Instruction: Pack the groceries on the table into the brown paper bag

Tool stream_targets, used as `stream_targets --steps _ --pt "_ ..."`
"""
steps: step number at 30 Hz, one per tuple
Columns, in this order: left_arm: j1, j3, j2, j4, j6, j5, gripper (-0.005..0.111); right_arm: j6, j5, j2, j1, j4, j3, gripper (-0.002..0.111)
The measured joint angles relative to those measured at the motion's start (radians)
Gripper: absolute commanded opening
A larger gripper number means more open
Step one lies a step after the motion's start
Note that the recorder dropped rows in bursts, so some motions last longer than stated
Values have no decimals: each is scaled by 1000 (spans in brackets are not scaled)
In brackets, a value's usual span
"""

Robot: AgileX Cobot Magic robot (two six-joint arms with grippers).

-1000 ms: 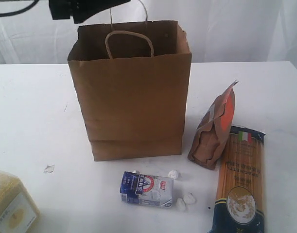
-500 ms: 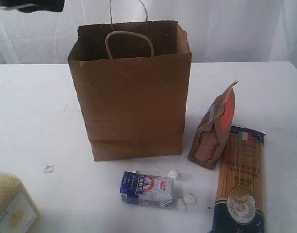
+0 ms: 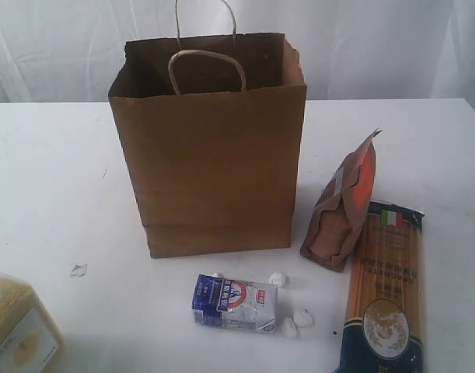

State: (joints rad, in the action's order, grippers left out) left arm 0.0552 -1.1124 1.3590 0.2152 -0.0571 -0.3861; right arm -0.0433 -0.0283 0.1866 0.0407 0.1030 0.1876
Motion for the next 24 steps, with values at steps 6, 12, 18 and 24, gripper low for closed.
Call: stream_targets --steps 6,12,18,24 --pt "138 372 -297 0 4 220 0 0 0 0 0 0 0 0" --pt "140 464 -791 77 10 322 0 2 28 0 0 0 0 0" --pt "140 449 -952 31 -179 453 0 18 252 0 0 0 0 0" --pt "140 536 -944 84 -81 431 0 107 582 89 0 -50 74 0"
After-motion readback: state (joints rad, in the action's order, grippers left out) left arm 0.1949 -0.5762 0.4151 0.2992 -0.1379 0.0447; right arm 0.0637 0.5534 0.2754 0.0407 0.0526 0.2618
